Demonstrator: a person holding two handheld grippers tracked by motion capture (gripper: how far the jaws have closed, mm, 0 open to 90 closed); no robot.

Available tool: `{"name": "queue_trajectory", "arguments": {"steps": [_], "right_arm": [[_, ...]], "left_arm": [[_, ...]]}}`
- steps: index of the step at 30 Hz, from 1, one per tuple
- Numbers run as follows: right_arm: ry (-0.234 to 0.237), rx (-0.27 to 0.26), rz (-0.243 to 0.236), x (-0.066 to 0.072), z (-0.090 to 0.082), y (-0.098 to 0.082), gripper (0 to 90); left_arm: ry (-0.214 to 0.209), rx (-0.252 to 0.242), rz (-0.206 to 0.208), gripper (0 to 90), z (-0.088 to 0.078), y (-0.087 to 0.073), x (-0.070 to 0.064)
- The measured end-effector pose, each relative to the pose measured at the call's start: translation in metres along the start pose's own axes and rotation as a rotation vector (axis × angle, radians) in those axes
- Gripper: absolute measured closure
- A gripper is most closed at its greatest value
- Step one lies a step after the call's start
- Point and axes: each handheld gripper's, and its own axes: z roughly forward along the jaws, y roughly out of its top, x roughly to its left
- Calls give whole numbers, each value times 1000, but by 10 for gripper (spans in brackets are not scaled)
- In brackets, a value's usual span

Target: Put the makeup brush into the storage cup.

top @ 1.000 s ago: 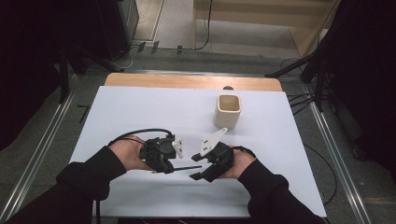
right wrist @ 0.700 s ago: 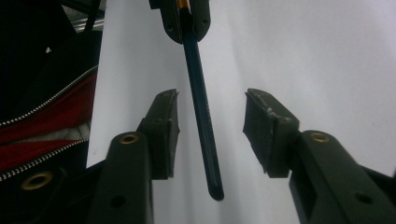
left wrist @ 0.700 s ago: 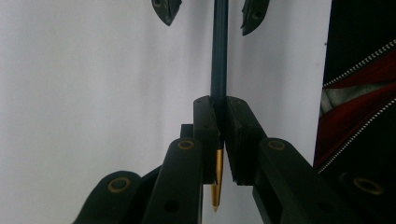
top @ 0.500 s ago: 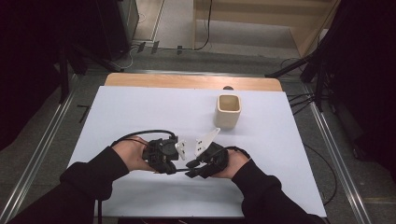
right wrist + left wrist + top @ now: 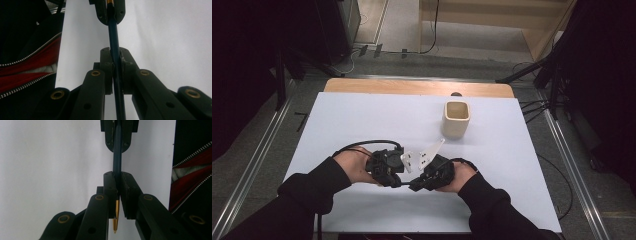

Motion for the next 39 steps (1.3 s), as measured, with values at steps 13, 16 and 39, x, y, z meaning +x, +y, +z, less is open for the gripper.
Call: {"name": "queue_trajectory", "arguments": {"steps": [13,16,39], "right_arm": [[17,-5,-21,1,-1,-1,849],[10,-6,-10,1,-3,-2,849],[-138,-45,183,-4,-37,-35,848]], "left_arm": [[-52,-31,-30,747,-3,-3,4],[-43,-53,-73,609,-6,-7,9],[26,-298,-376,344,-22,-54,34]]}}
